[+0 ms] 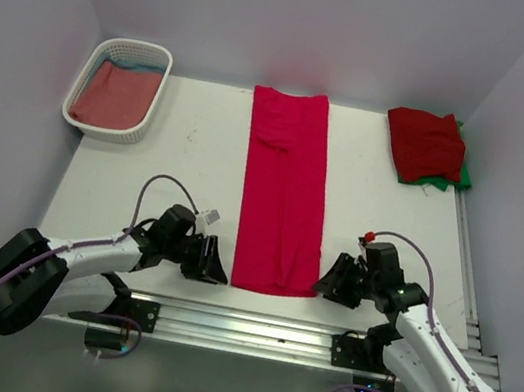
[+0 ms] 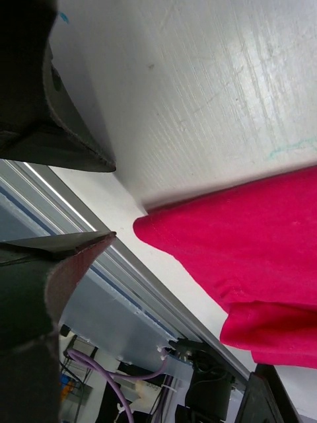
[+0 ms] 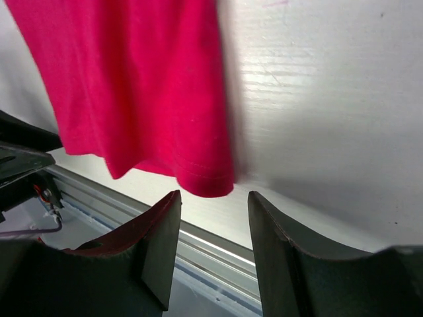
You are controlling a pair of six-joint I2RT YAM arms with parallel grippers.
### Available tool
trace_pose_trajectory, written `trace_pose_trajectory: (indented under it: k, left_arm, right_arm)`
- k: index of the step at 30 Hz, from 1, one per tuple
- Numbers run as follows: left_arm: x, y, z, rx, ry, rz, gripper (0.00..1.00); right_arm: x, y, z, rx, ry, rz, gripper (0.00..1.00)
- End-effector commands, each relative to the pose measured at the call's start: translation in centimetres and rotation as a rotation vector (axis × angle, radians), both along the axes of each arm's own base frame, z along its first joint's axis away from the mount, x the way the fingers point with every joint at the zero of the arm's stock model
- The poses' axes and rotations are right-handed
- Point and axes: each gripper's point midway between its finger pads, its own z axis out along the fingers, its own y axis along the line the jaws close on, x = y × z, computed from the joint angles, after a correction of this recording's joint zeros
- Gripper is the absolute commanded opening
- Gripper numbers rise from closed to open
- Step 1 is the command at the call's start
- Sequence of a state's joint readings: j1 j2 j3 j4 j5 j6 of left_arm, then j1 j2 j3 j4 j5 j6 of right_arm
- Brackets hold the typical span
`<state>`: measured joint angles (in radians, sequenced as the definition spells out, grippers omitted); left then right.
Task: Fold and stack the t-shirts
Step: Grab the bottom of the folded rectangular tshirt with both arms
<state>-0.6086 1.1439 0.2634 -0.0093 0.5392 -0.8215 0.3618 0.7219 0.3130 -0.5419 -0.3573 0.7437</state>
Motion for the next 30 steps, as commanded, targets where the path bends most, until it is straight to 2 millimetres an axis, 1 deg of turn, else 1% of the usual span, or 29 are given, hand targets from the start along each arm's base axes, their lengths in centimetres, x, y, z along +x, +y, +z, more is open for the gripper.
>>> trace_pose_trajectory:
  k: [1, 7, 10, 14, 21, 23, 24, 25, 27, 28, 30]
  left_arm:
    - [-0.4, 0.1, -1.1, 0.020, 0.017, 0.026, 0.46]
    - [-0.9, 0.4, -2.3, 0.044, 0.045, 0.055, 0.46]
    - [-0.8, 0.4, -3.0, 0.051, 0.047, 0.062, 0.46]
    - [-1.0, 0.2, -3.9, 0.067, 0.068, 0.055, 0.46]
    - [-0.5, 0.2, -4.4, 0.089, 0.059, 0.082, 0.47]
    - [-0.4, 0.2, -4.5, 0.093, 0.058, 0.088, 0.47]
    - [-0.4, 0.2, -4.5, 0.094, 0.060, 0.090, 0.47]
    - [-0.4, 0.2, -4.6, 0.097, 0.060, 0.091, 0.46]
    - [-0.2, 0.4, -5.0, 0.114, 0.061, 0.103, 0.45]
    - [-0.3, 0.4, -5.1, 0.119, 0.063, 0.103, 0.44]
    - [-0.3, 0.3, -5.5, 0.119, 0.070, 0.101, 0.36]
  right_arm:
    - [-0.8, 0.1, -0.8, 0.003, 0.058, -0.004, 0.48]
    - [-1.2, 0.0, -1.7, 0.001, 0.090, -0.013, 0.47]
    - [-1.2, 0.1, -2.0, 0.010, 0.087, -0.016, 0.47]
    - [-0.6, 0.1, -2.2, 0.007, 0.069, -0.023, 0.47]
    - [0.3, 0.6, -2.5, 0.026, 0.055, -0.028, 0.47]
    - [0.3, 0.6, -2.7, 0.024, 0.061, -0.028, 0.46]
    - [0.3, 0.7, -2.7, 0.027, 0.059, -0.027, 0.44]
    - [0.3, 0.7, -2.8, 0.027, 0.063, -0.025, 0.40]
    - [0.3, 0.7, -2.8, 0.029, 0.064, -0.024, 0.37]
    - [0.2, 0.7, -2.8, 0.029, 0.066, -0.024, 0.29]
    - [0.1, 0.7, -2.8, 0.026, 0.068, -0.018, 0.19]
